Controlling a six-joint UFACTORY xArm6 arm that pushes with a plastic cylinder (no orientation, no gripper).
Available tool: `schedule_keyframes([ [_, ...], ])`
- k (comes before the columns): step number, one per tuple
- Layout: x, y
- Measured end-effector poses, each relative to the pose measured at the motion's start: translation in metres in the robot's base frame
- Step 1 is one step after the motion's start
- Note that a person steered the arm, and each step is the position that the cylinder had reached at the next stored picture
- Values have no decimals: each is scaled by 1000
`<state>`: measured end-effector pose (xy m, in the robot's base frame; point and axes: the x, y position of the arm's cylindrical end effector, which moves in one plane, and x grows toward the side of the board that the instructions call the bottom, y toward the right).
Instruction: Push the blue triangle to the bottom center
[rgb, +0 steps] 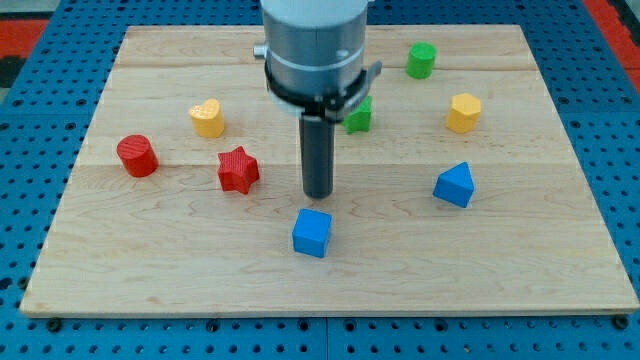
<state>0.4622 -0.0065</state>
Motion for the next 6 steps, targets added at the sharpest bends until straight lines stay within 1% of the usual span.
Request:
schedule_keyframes([
  [1, -31, 0],
  [2, -30, 0],
  [3, -28, 71],
  [4, -28, 123],
  [5, -28, 123],
  [6, -6, 134],
])
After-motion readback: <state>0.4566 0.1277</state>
